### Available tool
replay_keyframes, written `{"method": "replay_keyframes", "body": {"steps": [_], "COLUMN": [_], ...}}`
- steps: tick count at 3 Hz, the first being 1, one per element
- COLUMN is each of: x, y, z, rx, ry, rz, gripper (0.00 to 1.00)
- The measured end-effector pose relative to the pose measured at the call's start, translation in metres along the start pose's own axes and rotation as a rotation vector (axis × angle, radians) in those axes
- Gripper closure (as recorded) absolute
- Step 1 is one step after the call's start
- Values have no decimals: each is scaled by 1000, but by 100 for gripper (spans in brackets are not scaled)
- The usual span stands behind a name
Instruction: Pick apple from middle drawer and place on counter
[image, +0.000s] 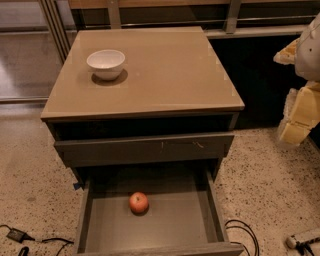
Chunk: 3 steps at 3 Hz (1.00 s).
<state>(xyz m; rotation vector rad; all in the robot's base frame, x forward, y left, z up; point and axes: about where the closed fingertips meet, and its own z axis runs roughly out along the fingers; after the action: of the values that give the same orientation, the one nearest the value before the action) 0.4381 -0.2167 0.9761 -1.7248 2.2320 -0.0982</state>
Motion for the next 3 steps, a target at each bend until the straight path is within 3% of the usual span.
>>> {"method": "replay_keyframes", "body": {"steps": [1,3], "x": [0,-33], "y": [0,32], "z": [0,42], "rx": [1,-71], "ry": [-1,-123], "rz": [0,-42], "gripper": [0,0]}}
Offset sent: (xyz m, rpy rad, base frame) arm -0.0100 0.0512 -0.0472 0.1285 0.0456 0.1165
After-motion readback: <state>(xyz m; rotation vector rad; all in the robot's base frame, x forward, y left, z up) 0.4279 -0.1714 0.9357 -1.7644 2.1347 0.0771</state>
